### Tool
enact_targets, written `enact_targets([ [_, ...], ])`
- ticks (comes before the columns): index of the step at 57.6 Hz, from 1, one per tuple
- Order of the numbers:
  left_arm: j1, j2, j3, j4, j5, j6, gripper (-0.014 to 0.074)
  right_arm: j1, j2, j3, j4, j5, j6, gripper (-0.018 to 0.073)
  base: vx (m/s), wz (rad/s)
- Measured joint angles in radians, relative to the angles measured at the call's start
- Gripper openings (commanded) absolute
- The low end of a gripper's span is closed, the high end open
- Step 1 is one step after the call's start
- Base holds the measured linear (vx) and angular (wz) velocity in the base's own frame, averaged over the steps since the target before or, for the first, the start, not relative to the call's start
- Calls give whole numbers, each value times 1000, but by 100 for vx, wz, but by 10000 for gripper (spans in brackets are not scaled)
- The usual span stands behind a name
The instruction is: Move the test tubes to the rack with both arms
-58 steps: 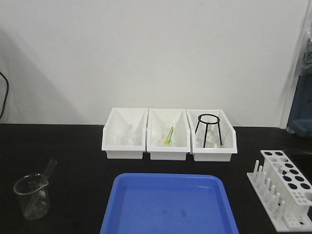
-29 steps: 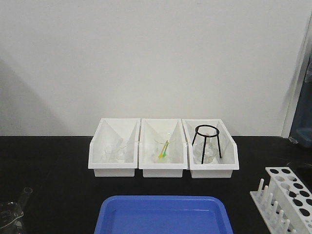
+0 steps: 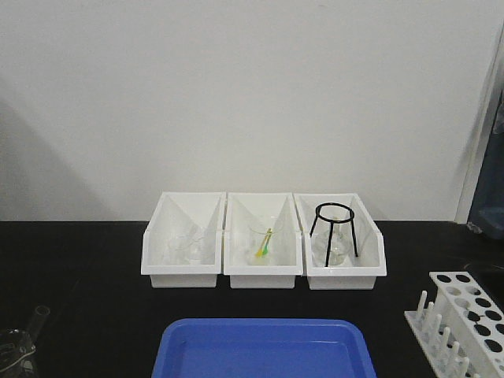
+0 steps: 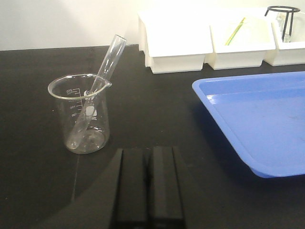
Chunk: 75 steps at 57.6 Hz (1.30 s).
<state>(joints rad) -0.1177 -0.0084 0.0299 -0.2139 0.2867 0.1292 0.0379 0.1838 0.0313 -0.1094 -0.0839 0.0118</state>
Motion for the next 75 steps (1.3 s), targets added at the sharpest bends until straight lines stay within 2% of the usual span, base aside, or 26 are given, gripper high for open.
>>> enact_targets([
  [16,0,0,0,0,-28,0,-20,0,0,0,0,0,0,-8,0,0],
  [29,0,0,0,0,-236,0,-20,0,0,0,0,-7,0,-8,0,0],
  [38,0,0,0,0,-324,0,-20,0,0,0,3,-91,1,-8,0,0],
  [43,0,0,0,0,-354,0,-20,0,0,0,40,-169,3,-8,0,0],
  [47,0,0,0,0,-391,0,-20,0,0,0,109,-211,3,-8,0,0],
  [53,0,0,0,-14,-446,-17,-20,0,0,-30,207,-174,-1,-8,0,0],
  [58,0,0,-2,-35,-435,-65,-20,0,0,-106,237,-102,-42,-8,0,0],
  [64,0,1,-63,-39,-310,-95,-20,0,16,-254,245,-4,-101,-8,0,0],
  [69,0,30,-167,-17,-252,-97,-20,0,60,-384,245,73,-127,-8,0,0],
  [75,0,134,-318,30,-239,-97,-20,0,158,-549,245,127,-156,-8,0,0],
])
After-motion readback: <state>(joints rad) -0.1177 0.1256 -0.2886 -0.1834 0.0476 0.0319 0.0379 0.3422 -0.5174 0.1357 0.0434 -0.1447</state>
